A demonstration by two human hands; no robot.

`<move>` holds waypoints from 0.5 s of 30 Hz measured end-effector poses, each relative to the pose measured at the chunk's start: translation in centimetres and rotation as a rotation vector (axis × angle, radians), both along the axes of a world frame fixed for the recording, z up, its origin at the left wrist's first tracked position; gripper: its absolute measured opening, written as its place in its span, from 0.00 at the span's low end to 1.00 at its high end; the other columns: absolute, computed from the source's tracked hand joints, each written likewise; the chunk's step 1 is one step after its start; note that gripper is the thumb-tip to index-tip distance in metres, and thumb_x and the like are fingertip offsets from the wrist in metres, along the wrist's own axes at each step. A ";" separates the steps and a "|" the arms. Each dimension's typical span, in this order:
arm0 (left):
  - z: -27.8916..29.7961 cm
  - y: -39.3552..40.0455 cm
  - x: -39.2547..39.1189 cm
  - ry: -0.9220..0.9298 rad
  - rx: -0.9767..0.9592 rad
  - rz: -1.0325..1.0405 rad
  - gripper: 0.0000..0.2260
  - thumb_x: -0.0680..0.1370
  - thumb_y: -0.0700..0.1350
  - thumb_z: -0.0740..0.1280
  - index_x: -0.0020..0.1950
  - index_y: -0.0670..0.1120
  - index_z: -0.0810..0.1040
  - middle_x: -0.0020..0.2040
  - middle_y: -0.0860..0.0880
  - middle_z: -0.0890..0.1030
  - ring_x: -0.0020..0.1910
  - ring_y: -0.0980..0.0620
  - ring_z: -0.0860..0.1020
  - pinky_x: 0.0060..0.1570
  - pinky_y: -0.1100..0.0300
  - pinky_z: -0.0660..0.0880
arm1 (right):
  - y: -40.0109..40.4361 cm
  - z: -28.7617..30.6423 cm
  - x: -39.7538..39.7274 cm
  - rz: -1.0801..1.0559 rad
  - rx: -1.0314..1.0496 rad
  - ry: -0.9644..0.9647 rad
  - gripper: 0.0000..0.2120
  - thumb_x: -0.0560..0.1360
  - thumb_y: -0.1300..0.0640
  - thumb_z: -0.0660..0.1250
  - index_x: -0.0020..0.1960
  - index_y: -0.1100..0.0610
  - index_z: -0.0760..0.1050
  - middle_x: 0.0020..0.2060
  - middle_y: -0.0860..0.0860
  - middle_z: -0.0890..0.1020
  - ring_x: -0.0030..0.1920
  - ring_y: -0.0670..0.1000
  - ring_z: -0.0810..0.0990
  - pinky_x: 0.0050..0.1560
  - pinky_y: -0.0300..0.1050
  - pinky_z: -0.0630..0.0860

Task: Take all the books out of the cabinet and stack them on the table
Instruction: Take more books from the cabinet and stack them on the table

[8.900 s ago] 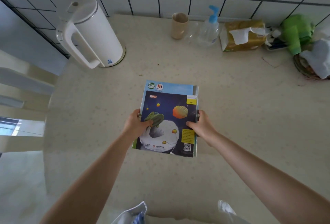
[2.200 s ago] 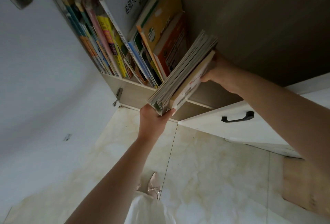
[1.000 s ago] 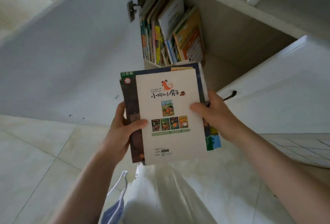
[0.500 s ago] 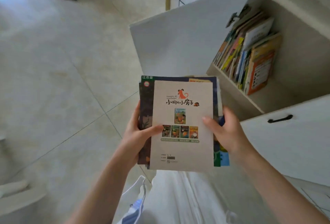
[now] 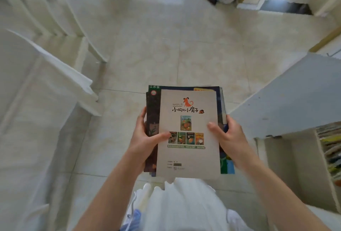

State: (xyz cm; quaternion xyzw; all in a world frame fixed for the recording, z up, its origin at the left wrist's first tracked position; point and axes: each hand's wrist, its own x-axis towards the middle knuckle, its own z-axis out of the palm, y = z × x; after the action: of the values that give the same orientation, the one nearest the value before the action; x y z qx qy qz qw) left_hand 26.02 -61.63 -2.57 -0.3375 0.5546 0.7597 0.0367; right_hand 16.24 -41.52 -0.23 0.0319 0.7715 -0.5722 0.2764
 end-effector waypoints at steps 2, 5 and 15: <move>0.1 -2.6 2.2 0.010 -0.002 0.122 0.41 0.70 0.32 0.74 0.72 0.63 0.61 0.53 0.47 0.84 0.49 0.41 0.84 0.48 0.38 0.80 | -4.0 0.2 -0.1 0.101 0.014 0.009 0.06 0.76 0.56 0.68 0.50 0.49 0.72 0.46 0.53 0.84 0.40 0.51 0.86 0.36 0.47 0.83; 0.3 -6.3 5.0 -0.001 -0.005 0.267 0.39 0.70 0.34 0.74 0.71 0.62 0.62 0.51 0.47 0.85 0.48 0.41 0.84 0.47 0.38 0.80 | -10.0 0.3 -0.4 0.258 0.007 0.003 0.06 0.76 0.56 0.68 0.51 0.49 0.73 0.45 0.52 0.85 0.41 0.52 0.86 0.40 0.52 0.84; 0.8 -16.5 8.8 0.030 -0.035 0.783 0.37 0.72 0.32 0.71 0.72 0.62 0.62 0.53 0.46 0.85 0.49 0.41 0.84 0.49 0.39 0.80 | -30.0 0.2 -2.0 0.745 0.005 -0.051 0.14 0.72 0.59 0.71 0.51 0.46 0.71 0.45 0.49 0.83 0.40 0.48 0.84 0.35 0.43 0.82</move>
State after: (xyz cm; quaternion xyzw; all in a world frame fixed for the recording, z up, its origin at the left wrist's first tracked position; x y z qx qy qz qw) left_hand 34.80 -78.09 -1.78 -0.5132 0.3973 0.7113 -0.2700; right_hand 14.21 -71.48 -0.04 -0.2362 0.7244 -0.4294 0.4849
